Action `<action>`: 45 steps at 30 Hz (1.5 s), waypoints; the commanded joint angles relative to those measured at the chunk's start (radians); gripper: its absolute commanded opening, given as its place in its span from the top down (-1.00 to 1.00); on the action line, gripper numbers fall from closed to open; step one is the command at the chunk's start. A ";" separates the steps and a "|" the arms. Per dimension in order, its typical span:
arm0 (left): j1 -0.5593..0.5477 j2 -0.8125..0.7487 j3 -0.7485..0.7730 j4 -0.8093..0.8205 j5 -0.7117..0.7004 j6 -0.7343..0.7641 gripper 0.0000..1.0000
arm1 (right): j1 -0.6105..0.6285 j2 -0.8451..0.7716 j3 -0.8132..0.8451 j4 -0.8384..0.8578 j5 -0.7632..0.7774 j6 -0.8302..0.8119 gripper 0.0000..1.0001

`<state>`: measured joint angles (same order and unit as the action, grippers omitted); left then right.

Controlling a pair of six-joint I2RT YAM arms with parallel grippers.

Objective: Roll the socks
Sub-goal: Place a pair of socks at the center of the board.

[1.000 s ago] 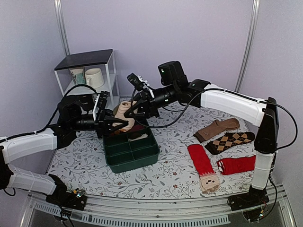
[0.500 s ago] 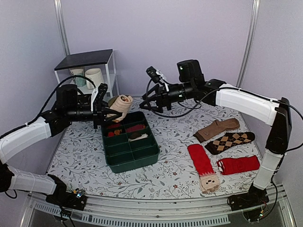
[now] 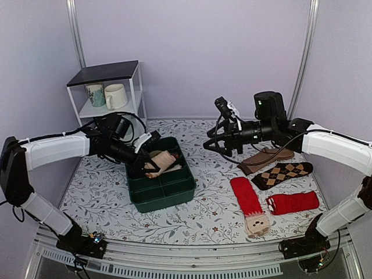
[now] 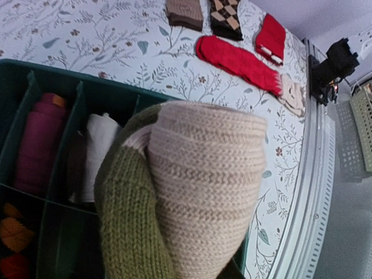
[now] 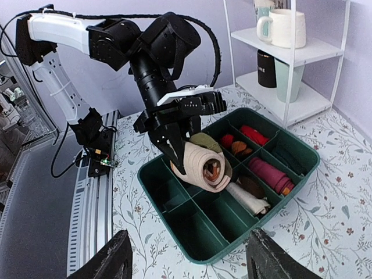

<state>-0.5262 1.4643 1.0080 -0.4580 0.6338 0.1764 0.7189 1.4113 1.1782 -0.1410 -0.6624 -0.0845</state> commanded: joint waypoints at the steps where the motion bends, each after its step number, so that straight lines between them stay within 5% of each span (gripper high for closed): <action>1: -0.101 0.077 0.073 -0.044 -0.084 -0.070 1.00 | -0.008 -0.060 -0.062 0.030 0.037 0.026 -0.33; 13: -0.174 0.274 0.270 -0.099 -0.277 -0.062 1.00 | -0.013 -0.107 -0.150 0.060 0.043 0.058 -0.31; 45: -0.285 0.474 0.321 -0.239 -0.540 0.030 1.00 | -0.014 -0.113 -0.185 0.053 0.041 0.078 -0.28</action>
<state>-0.7879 1.8866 1.3075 -0.6361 0.1402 0.1749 0.7120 1.3231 1.0042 -0.0967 -0.6247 -0.0147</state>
